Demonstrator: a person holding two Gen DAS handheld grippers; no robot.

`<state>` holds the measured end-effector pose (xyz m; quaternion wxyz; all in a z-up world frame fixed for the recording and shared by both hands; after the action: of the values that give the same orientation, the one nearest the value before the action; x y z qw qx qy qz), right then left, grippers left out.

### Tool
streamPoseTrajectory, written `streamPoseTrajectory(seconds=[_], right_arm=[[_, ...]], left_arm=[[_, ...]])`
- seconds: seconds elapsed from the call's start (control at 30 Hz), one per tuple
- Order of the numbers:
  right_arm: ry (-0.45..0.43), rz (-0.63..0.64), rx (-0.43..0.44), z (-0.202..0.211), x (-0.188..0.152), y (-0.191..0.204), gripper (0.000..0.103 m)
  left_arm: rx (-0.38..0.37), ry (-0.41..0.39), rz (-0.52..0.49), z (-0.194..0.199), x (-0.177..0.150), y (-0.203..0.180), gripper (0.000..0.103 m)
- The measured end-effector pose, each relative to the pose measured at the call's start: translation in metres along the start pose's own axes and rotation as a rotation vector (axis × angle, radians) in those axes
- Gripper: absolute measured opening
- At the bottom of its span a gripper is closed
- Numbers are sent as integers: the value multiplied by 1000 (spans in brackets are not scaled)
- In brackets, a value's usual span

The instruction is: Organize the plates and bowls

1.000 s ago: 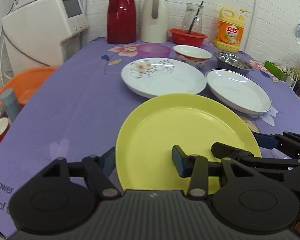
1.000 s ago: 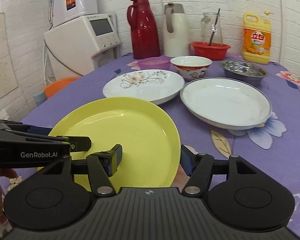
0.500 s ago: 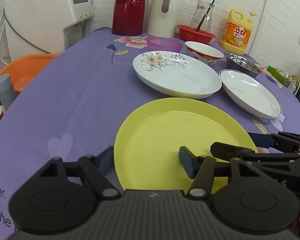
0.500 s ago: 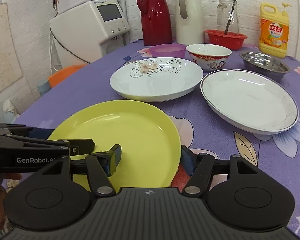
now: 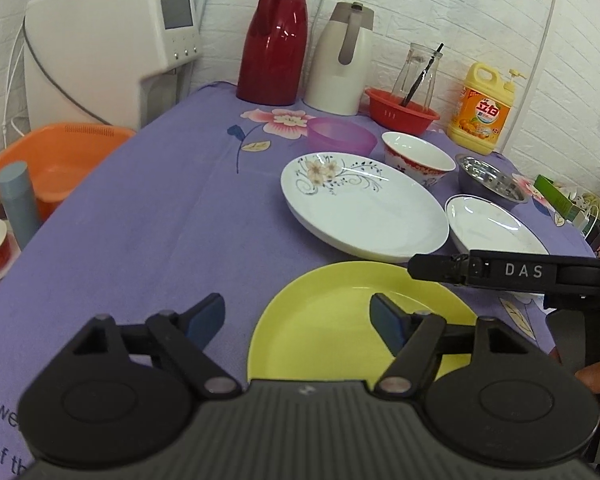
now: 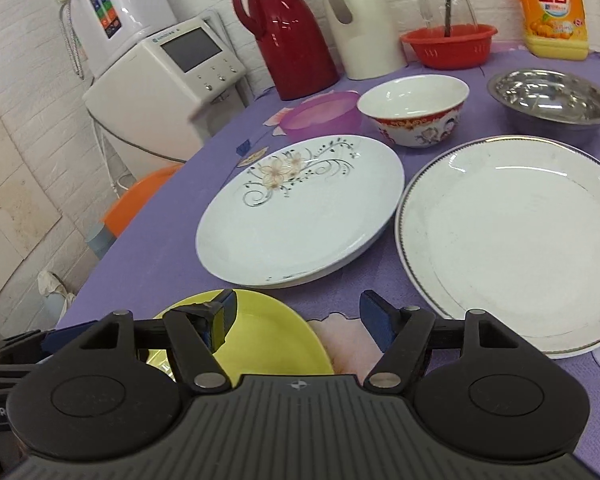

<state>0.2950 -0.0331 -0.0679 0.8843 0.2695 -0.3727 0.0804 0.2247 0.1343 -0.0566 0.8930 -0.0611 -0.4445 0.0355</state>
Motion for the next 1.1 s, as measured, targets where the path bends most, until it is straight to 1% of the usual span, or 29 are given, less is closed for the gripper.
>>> streamPoseTrajectory(seconds=[0.07,0.1,0.13,0.2,0.27,0.4,0.47,0.5,0.53,0.6,0.67,0.73,0.8,0.93,1.0,1.1], right_arm=[[-17,-2,-10,6,2,-3,103],[-38,11,-43,10,3,-6,103],[-56,25,-57,14,4,-8,101],[-44,-4,-45,16,4,-15,101],[-40,12,-55,18,2,-17,101],[-44,43,-111,19,-1,-22,100],[-36,15,-154,20,-1,-31,103],[-31,-4,-160,22,-2,-33,103],[-35,-11,-129,26,-1,-31,103],[-49,16,-60,34,7,-17,103],[-82,80,-55,35,23,-5,103],[-112,141,-81,29,42,-1,103],[-115,179,-86,16,59,-1,103],[-57,211,-100,-26,79,-10,103],[-22,212,-110,-46,82,-16,103],[25,211,-97,-67,80,-15,103]], left_arm=[[-2,-1,1,-3,3,1,73],[-3,0,3,-4,5,1,73],[-6,1,3,-5,5,0,73],[-10,1,-2,-8,7,-1,73],[-3,3,-5,-11,9,-2,73],[-4,4,-10,-12,8,-2,73],[2,5,-13,-12,8,0,73],[4,4,-15,-13,10,2,73],[6,3,-15,-14,12,5,73],[12,-3,-3,-18,21,13,73],[13,-15,7,-23,34,20,73],[21,-21,10,-30,46,26,73],[27,-17,10,-40,57,31,73],[35,-7,22,-58,69,38,73],[29,-6,26,-65,72,39,73],[24,4,23,-75,74,41,73]])
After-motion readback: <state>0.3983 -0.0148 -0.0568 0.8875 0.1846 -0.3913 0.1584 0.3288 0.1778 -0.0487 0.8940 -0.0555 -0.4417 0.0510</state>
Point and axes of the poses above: each gripper's, at about its wrist camera, not at the fingertips, and z roughly against the way its jaws point, y to its left, x to its top, the point moved 8 cm from there along -z, roughly the way its jaws point, and after that the axes turned 4 degrees about -z, right-handed, at the moved point
